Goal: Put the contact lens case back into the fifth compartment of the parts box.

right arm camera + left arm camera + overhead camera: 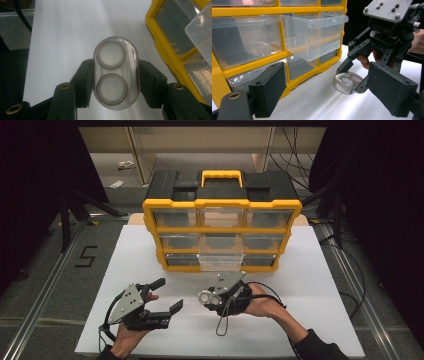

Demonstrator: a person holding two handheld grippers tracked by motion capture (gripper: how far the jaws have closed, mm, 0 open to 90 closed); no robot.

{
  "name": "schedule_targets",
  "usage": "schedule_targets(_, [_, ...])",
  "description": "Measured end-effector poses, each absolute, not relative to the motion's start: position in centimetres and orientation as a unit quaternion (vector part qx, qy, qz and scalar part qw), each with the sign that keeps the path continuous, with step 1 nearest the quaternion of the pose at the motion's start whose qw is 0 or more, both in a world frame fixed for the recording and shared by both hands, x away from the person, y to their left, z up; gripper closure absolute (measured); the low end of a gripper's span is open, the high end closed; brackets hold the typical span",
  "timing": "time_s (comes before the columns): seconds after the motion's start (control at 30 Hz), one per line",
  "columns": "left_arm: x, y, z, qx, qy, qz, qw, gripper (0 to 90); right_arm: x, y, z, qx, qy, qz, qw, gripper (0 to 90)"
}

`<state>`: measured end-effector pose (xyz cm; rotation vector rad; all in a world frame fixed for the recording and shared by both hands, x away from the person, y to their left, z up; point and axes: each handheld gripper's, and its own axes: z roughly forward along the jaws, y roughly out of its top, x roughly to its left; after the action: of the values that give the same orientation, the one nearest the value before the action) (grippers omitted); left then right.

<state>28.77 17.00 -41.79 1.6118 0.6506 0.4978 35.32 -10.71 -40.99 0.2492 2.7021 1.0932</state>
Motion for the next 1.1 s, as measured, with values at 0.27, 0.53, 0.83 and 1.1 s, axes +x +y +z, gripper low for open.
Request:
schedule_targets(0.27, [28.8,17.0,-41.8,0.700,0.284,0.217,0.618,15.0,35.0,-10.8,-40.1,0.088,0.911,0.387,0.117,49.5])
schedule_targets(0.53, [28.8,17.1,-41.8,0.699,0.284,0.219,0.619,15.0,34.7,-11.3,-38.4,0.093,0.897,0.410,0.136,49.5])
schedule_targets(0.83, [28.8,17.0,-41.8,0.698,0.284,0.219,0.619,15.0,34.5,-11.7,-37.1,0.101,0.884,0.431,0.151,49.5])
schedule_targets(1.1, [28.8,17.1,-41.8,0.698,0.285,0.221,0.619,15.0,34.3,-12.0,-36.3,0.103,0.875,0.445,0.163,49.5])
